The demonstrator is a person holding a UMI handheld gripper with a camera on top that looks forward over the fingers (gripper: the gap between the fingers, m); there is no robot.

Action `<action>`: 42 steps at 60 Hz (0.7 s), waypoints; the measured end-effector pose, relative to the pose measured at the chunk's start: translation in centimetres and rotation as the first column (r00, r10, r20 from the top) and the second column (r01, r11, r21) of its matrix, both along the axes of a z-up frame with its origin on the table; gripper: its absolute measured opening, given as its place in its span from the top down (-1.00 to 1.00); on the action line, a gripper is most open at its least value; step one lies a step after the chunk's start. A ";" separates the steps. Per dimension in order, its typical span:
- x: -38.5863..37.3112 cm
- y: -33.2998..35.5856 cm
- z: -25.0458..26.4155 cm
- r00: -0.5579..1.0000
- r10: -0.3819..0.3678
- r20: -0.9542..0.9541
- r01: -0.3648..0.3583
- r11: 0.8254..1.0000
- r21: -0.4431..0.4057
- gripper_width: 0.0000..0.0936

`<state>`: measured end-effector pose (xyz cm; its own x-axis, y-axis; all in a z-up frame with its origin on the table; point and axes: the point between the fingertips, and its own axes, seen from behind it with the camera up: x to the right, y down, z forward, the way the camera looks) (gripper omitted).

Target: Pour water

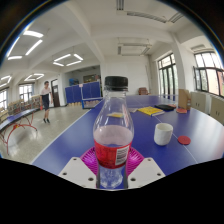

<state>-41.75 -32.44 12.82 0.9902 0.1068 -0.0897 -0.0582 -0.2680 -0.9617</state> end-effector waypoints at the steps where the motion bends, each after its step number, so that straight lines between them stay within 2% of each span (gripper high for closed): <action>1: -0.2 0.2 0.8 1.000 0.008 -0.018 -0.008 1.000 0.008 0.35; 7: -1.0 1.4 5.9 0.977 0.076 -0.198 -0.064 0.996 0.064 0.35; 13: -1.4 3.3 12.9 0.866 0.161 -0.473 -0.107 0.984 0.140 0.35; 17: -0.5 6.2 16.8 0.700 0.227 -0.677 -0.126 0.972 0.196 0.35; 22: 1.6 9.2 19.9 0.371 0.266 -0.890 -0.126 0.964 0.235 0.35; 23: 1.5 8.9 21.6 0.296 0.259 -0.919 -0.123 0.965 0.232 0.35; 28: 5.3 12.6 21.7 -0.076 0.244 -0.967 -0.085 0.964 0.250 0.35; 33: 8.3 13.7 21.2 -0.339 0.198 -0.920 -0.052 0.972 0.228 0.35; 42: 9.9 17.7 16.4 -0.547 0.095 -0.832 -0.065 0.986 0.155 0.35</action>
